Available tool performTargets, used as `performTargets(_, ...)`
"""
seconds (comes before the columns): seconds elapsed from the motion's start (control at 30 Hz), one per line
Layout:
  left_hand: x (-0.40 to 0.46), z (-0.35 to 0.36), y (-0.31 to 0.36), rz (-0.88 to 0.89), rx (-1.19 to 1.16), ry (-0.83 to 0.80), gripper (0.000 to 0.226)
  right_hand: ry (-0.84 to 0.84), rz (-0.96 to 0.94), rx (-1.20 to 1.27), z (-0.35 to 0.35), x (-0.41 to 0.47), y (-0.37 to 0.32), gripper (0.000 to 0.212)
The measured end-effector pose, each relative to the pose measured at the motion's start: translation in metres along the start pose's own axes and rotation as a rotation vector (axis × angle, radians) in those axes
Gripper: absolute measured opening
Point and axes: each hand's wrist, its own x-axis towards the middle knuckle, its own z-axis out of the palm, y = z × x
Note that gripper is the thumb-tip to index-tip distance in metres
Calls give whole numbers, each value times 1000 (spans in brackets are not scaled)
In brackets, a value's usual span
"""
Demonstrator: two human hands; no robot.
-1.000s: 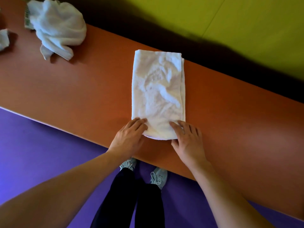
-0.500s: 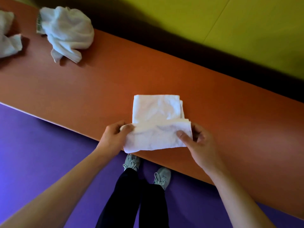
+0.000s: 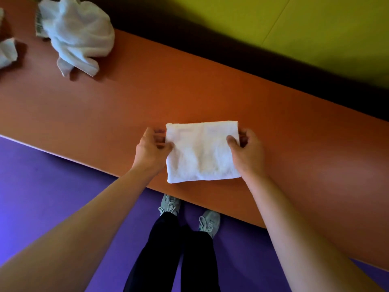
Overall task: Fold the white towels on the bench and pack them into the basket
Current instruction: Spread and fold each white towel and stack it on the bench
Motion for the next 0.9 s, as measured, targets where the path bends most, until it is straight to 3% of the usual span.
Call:
performTargets(0.13, 0, 7, -7, -110, 115, 27, 42, 18, 156, -247, 9, -1, 17, 71)
performTargets(0.2, -7, 10, -10, -146, 136, -20, 39, -1, 197, -263, 10, -14, 25, 76)
performTargets(0.43, -19, 13, -9, -213, 120, -155, 43, -28, 458, 162, 8, -47, 26, 50)
performTargets(0.5, -20, 13, -3, -226, 117, -172, 35, -27, 517, 260, 1, -51, 24, 33)
performTargets(0.67, -38, 25, 23, -127, 140, -216, 28, 74, 427, 369, -24, -69, 33, 8)
performTargets(0.9, -103, 70, 74, 51, 153, -301, 27, 253, 323, 499, -106, -113, 55, 10)
